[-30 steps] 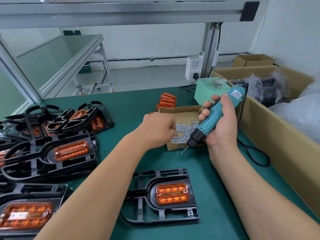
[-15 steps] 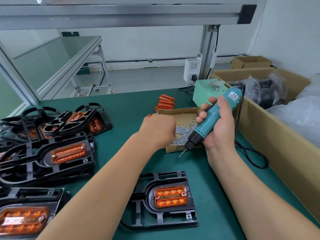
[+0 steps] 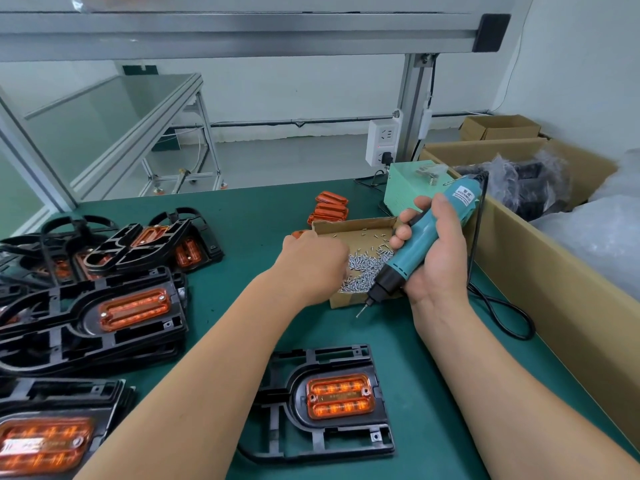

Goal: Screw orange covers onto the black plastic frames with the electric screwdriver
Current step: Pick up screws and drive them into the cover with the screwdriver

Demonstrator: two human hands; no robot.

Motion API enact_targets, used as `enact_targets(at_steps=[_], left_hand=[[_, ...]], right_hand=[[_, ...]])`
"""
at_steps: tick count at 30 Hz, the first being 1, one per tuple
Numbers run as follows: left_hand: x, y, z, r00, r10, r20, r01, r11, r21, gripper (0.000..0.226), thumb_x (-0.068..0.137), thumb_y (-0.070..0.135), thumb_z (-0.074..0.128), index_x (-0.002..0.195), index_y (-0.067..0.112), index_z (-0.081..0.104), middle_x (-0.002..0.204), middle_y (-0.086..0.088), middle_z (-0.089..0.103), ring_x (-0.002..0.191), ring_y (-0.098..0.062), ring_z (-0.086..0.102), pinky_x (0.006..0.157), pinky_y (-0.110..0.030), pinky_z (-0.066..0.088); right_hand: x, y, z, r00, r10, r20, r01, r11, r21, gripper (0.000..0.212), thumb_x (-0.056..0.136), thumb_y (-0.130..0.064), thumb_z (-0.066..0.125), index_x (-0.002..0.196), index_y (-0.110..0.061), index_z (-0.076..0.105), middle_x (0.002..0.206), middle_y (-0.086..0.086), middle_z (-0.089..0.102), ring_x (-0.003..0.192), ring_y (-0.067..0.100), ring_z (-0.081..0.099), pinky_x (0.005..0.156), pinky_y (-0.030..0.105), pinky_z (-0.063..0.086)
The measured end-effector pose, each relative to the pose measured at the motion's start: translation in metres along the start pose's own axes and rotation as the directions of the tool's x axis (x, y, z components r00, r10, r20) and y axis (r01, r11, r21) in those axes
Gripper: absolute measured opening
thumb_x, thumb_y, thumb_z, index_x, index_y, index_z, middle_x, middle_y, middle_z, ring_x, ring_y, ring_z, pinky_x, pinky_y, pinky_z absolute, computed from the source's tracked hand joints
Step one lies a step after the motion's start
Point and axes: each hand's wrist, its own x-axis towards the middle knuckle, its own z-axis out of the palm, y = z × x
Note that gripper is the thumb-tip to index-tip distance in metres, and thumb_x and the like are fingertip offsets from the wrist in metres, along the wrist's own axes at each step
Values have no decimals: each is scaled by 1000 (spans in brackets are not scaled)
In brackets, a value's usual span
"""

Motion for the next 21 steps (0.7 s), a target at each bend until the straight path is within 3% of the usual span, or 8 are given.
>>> enact_targets(at_steps=[4,5,7,9,12,15,18,21], left_hand=[[-6,-7,-12,998,-15,55,26,979,-203,19,97,11,49,97,15,68,102,3,74,104,-25,61,96,-42,43],[-9,-9,-15,999,-9,48,23,960,-280,18,97,11,50,95,16,67,99,6,74,100,-18,62,91,-37,46],[-17,-13,-18,1000,-3,8,6,909,-416,14,99,14,55,93,18,68,89,11,71,80,2,58,67,-22,43],[-25,-17,-20,999,-8,-40,-13,866,-499,11,98,20,60,90,20,68,85,10,69,63,5,52,55,-21,35],[-40,-21,-20,998,-38,-55,-4,787,-617,7,95,19,64,88,20,65,88,10,76,60,-5,59,59,-37,48],[-56,-23,-18,997,-68,-26,25,647,-762,6,93,11,60,91,14,65,89,8,79,77,-22,73,77,-49,65],[-70,-27,-15,995,-85,-41,15,572,-820,17,96,12,62,83,23,67,87,-4,77,74,-12,67,76,-41,67],[-81,-31,-10,996,-82,-35,12,519,-855,19,98,14,65,84,25,70,85,-3,76,72,-7,64,75,-37,66]], right_hand=[[1,0,0,1000,-2,2,2,1000,7,24,106,-35,60,111,-12,59,80,6,64,57,15,54,52,26,50],[1,0,0,1000,-1,1,1,1000,6,24,105,-35,61,111,-12,59,80,6,64,58,15,54,53,26,50],[1,0,-1,1000,0,3,0,1000,3,23,105,-35,61,111,-13,59,80,5,65,58,15,54,53,25,50],[0,0,-1,1000,3,5,-3,1000,2,23,105,-36,62,110,-13,60,80,5,65,58,14,55,53,25,50],[0,0,0,1000,4,5,-4,1000,0,23,104,-36,62,110,-14,60,80,5,65,58,14,55,53,25,50],[-1,0,0,1000,2,16,-2,1000,2,23,104,-36,63,110,-14,61,81,5,65,58,14,56,53,25,50],[-2,-1,1,999,-2,34,1,1000,6,24,104,-36,62,110,-13,60,81,5,65,57,14,56,53,25,51],[-3,0,2,999,-1,50,0,1000,22,25,104,-38,62,109,-13,61,81,6,65,57,14,56,53,25,51]])
